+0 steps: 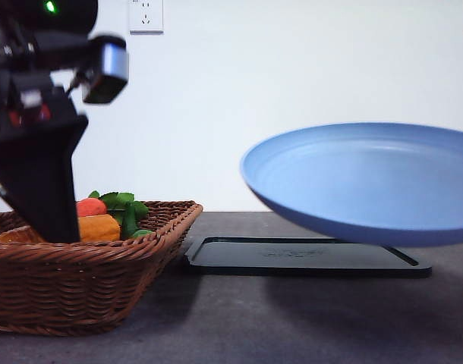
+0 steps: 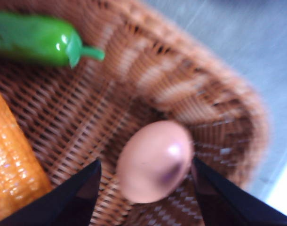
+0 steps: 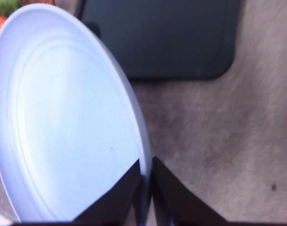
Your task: Transfer egg from basket to plate and serve
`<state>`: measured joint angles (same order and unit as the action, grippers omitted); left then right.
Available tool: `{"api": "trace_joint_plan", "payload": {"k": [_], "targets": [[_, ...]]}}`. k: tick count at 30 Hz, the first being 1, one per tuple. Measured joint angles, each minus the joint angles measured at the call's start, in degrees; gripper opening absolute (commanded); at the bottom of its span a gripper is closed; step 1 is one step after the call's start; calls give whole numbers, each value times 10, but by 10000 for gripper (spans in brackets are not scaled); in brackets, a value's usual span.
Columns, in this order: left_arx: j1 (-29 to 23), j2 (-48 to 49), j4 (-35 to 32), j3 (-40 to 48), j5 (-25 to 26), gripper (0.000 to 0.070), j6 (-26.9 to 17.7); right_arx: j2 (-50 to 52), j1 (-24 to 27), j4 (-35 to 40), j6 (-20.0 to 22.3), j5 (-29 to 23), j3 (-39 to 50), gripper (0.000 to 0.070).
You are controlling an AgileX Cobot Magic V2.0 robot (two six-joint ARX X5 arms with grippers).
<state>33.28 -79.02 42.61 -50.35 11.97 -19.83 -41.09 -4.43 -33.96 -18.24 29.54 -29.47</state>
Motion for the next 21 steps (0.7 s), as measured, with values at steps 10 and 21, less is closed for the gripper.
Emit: {"api": "trace_joint_plan", "payload": {"k": [10, 21], "targets": [[0, -26, -2, 0, -1, 392, -15, 10, 12, -2, 0, 0, 0, 0], [0, -27, -1, 0, -14, 234, -16, 10, 12, -2, 0, 0, 0, 0]]}}
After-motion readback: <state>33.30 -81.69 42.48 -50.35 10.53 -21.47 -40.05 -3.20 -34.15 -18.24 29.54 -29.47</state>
